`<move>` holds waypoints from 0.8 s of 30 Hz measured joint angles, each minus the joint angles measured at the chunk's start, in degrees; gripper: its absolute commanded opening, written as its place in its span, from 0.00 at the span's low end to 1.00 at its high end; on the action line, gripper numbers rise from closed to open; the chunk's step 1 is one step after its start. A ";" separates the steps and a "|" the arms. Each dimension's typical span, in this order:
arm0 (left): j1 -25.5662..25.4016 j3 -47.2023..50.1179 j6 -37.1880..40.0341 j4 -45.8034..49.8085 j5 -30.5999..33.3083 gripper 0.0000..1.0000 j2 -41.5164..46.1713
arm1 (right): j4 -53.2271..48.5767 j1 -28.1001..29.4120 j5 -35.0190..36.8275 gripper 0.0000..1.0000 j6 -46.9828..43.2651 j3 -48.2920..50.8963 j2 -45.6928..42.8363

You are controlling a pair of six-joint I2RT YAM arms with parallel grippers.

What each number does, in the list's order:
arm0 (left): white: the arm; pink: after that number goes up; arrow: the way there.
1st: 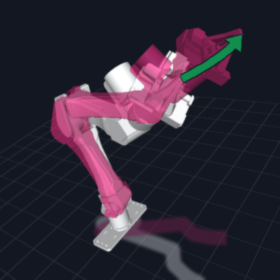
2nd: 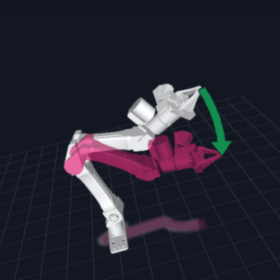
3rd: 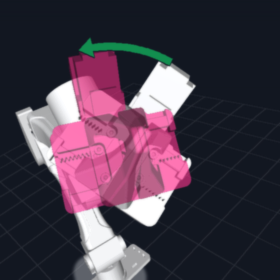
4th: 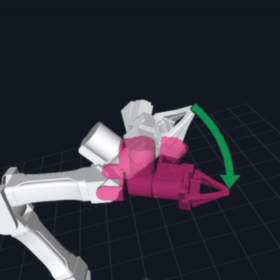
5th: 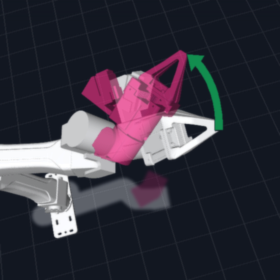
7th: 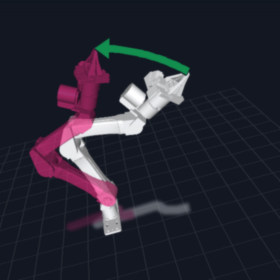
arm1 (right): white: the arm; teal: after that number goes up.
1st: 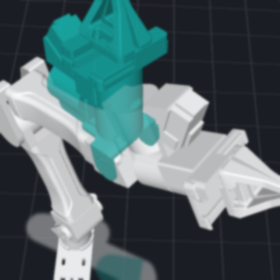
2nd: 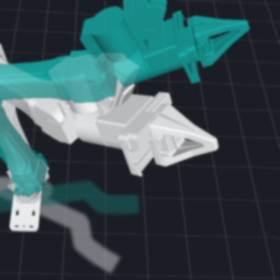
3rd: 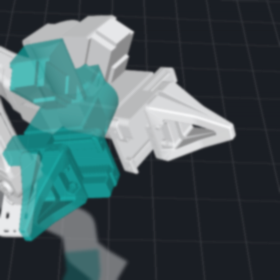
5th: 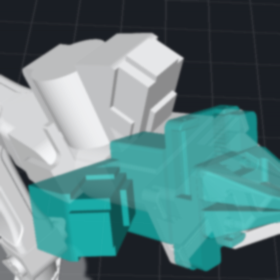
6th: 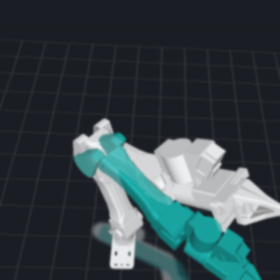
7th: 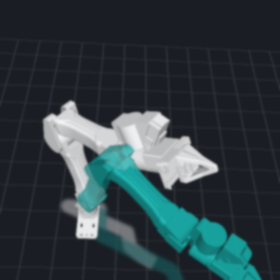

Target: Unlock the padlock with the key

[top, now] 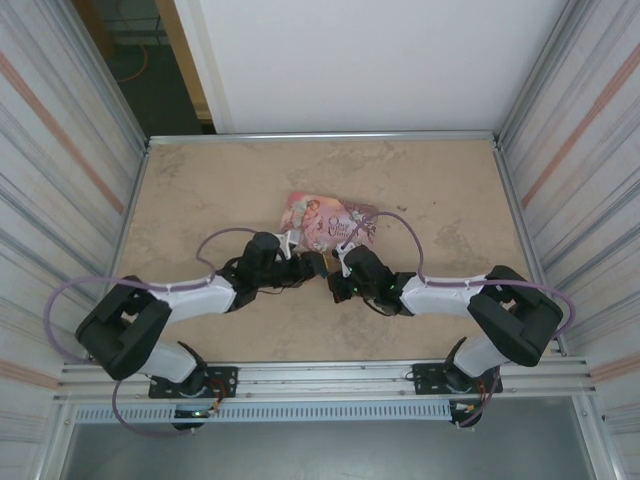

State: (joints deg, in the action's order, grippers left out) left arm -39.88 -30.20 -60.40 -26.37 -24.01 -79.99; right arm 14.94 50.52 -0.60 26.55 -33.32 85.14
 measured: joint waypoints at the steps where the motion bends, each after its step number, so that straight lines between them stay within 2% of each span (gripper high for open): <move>1: 0.44 0.59 0.26 0.59 0.04 0.55 1.75 | -0.22 -0.04 -0.24 0.00 0.26 -0.13 0.00; 6: 2.69 4.59 1.70 3.69 2.43 0.58 12.70 | -1.86 -0.55 -1.84 0.00 2.75 -0.90 -0.17; 14: 2.75 14.47 0.63 4.98 8.24 0.61 29.81 | -4.83 -1.40 -5.29 0.00 10.36 -1.46 -2.03; 19: 2.75 19.06 -1.44 5.09 10.16 0.62 34.73 | -4.74 -1.51 -7.23 0.00 15.76 -1.46 -2.05; 24: 2.64 21.40 -4.11 2.32 10.51 0.63 35.01 | -4.35 -1.53 -8.26 0.00 20.11 -1.46 -2.05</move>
State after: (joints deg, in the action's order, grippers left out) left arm -37.23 -8.80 -64.51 -24.05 -13.50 -44.97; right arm 10.59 48.99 -8.86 46.65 -34.79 83.09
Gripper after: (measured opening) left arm 0.627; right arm 0.045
